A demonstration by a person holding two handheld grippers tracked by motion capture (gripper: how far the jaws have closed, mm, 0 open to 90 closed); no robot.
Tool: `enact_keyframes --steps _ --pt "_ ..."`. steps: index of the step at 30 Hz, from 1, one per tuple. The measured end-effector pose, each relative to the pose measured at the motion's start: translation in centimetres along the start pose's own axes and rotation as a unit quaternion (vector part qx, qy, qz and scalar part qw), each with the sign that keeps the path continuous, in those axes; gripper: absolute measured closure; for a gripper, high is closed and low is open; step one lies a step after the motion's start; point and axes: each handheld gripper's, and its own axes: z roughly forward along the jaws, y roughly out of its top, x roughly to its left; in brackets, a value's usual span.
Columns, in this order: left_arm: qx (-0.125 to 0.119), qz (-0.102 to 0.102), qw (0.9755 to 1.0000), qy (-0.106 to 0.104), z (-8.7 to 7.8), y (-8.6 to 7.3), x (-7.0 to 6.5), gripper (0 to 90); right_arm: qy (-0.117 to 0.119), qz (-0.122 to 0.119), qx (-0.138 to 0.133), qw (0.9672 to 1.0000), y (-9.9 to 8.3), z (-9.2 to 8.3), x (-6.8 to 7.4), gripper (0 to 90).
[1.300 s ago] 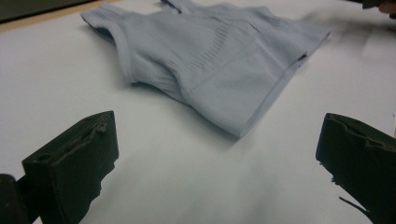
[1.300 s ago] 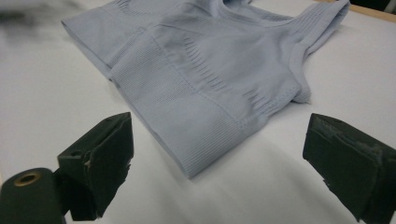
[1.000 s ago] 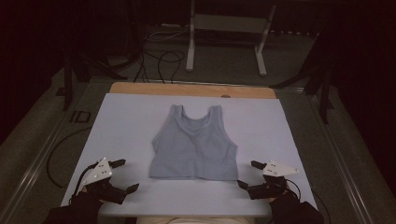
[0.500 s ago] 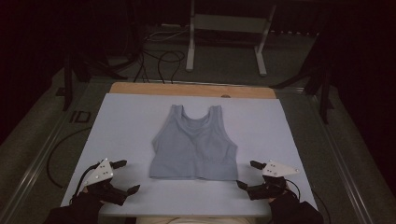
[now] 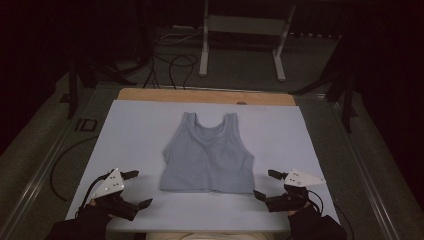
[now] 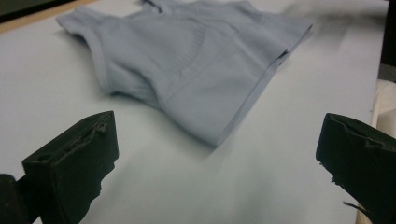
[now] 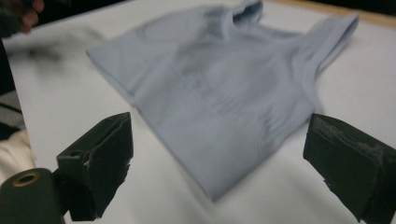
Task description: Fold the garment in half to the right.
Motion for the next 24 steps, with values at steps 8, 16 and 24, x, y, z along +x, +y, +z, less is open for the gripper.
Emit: enact_keyframes --steps 8,16,24 --pt "-0.008 0.003 1.0 0.004 -0.6 1.8 -0.5 0.1 -0.009 -0.023 -0.001 0.9997 2.4 -0.4 1.0 8.3" --pt "-0.006 0.013 0.9999 0.003 -0.9 4.0 -0.5 0.1 0.009 -0.046 -0.015 0.9988 5.7 -0.1 0.9 8.3" --pt "-0.002 0.022 0.9996 0.02 -1.0 6.3 -0.3 0.1 0.012 -0.073 -0.028 0.9969 9.0 1.6 0.6 8.3"
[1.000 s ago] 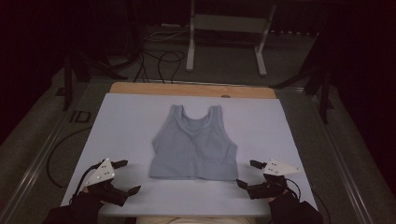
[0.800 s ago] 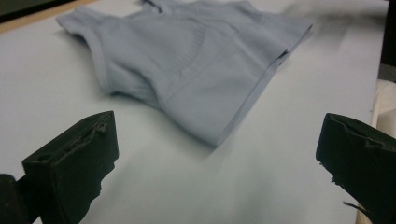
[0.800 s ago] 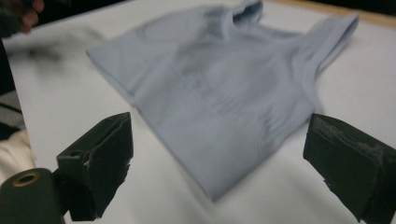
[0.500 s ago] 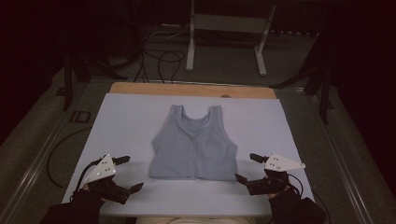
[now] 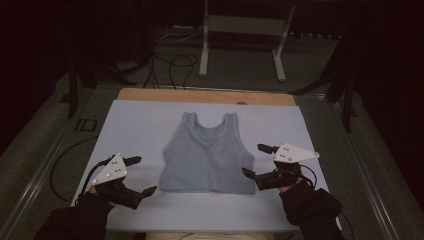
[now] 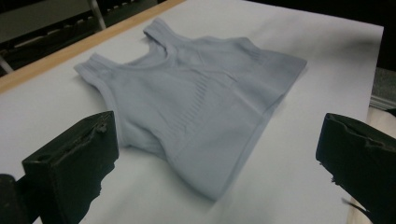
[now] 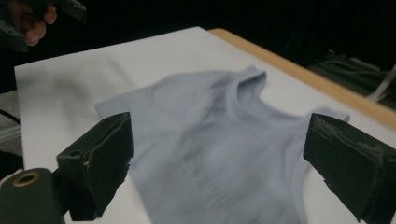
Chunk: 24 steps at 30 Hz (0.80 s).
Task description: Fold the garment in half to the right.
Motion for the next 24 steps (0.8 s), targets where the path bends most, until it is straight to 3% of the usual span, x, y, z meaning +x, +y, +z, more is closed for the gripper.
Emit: enact_keyframes --steps 10,12,19,24 --pt "0.011 0.013 0.9999 -0.002 0.6 1.8 0.2 0.1 0.006 -0.021 -0.017 0.9996 4.6 3.2 -1.5 8.3" --pt "0.01 0.008 0.9999 0.001 0.9 2.1 0.2 0.1 0.008 -0.027 -0.016 0.9995 5.4 3.9 -1.7 8.4" --pt "0.022 -0.011 0.999 0.036 1.9 2.5 0.3 0.1 0.022 -0.029 -0.015 0.9992 7.1 6.9 -2.1 8.4" --pt "0.03 -0.02 0.9985 0.041 2.8 2.6 -0.1 0.1 0.027 -0.027 -0.011 0.9992 8.1 9.2 -2.1 8.3"
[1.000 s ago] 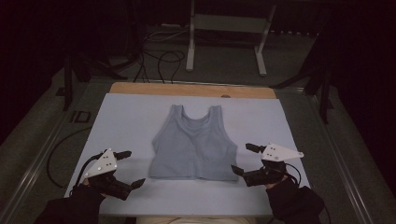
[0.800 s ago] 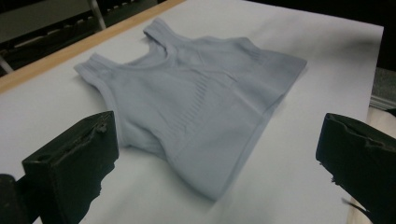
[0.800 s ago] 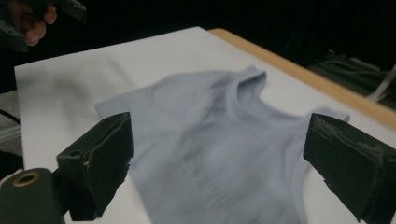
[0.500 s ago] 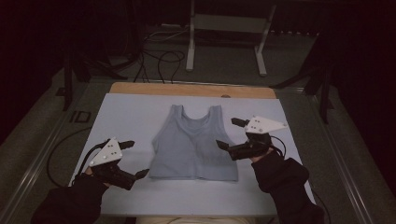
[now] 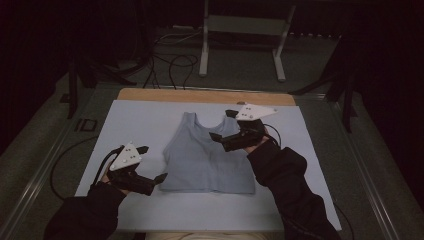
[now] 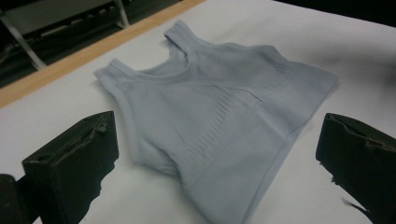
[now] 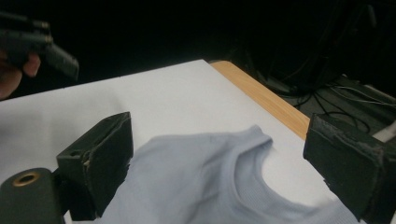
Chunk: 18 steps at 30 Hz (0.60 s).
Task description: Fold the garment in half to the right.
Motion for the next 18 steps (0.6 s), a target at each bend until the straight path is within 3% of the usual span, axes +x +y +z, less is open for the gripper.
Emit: enact_keyframes --steps 5,7,12,18 --pt "0.007 -0.003 0.9999 0.013 0.7 0.1 -0.5 0.1 0.002 0.006 0.002 1.0 0.7 2.0 -0.4 8.3" --pt "0.02 0.0 0.9995 0.025 1.4 0.1 -0.9 0.1 0.005 0.005 0.011 0.9999 1.1 3.6 -0.7 8.4" --pt "0.025 -0.022 0.9988 0.035 2.4 -0.1 -1.0 0.1 0.011 0.015 0.024 0.9995 1.3 6.1 -1.1 8.4" --pt "0.047 -0.051 0.9961 0.054 3.5 -0.5 -1.1 0.1 0.015 0.024 0.037 0.9989 0.9 8.8 -1.7 8.4"
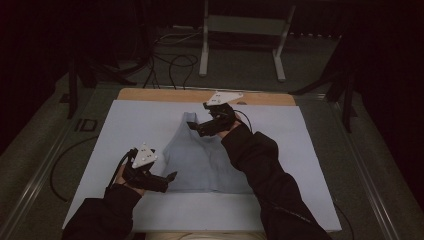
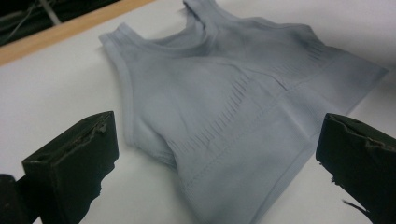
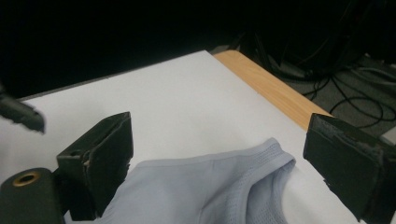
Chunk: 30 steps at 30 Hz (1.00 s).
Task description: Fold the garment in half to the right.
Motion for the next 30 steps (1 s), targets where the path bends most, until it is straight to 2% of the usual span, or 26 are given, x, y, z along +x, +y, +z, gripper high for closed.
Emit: enact_keyframes --steps 3,4,8,12,15,24,25,28,30 --pt "0.018 -0.011 0.9998 -0.006 0.6 -0.2 -0.2 0.1 -0.006 0.009 0.014 0.9998 -0.2 1.8 -0.4 8.4" --pt "0.022 -0.007 0.9997 -0.009 0.8 -0.3 -0.3 0.1 -0.008 0.009 0.015 0.9998 -0.2 2.1 -0.6 8.4" --pt "0.025 -0.011 0.9995 -0.015 1.3 -0.5 -0.7 0.1 -0.012 0.014 0.027 0.9995 -0.1 3.9 -1.3 8.4" --pt "0.041 -0.019 0.9988 -0.019 2.3 -1.1 -1.0 0.1 -0.007 0.028 0.04 0.9988 -0.1 5.5 -1.8 8.4" --pt "0.044 -0.031 0.9982 -0.026 2.5 -1.6 -0.8 0.1 -0.008 0.033 0.047 0.9983 -0.3 6.7 -2.2 8.4" --pt "0.059 -0.058 0.9963 -0.021 3.2 -2.6 -0.4 0.2 -0.008 0.037 0.073 0.9966 -0.6 9.3 -3.4 8.5" --pt "0.065 -0.076 0.9947 -0.022 3.3 -2.9 0.0 0.3 -0.012 0.036 0.08 0.9961 -0.6 9.9 -3.8 8.6" --pt "0.069 -0.084 0.9938 -0.024 3.4 -3.3 0.2 1.1 -0.014 0.038 0.094 0.9948 -0.7 10.7 -4.0 8.9" --pt "0.073 -0.082 0.9935 -0.028 3.5 -3.5 0.3 1.4 -0.014 0.04 0.102 0.9939 -0.7 11.2 -4.2 11.5"
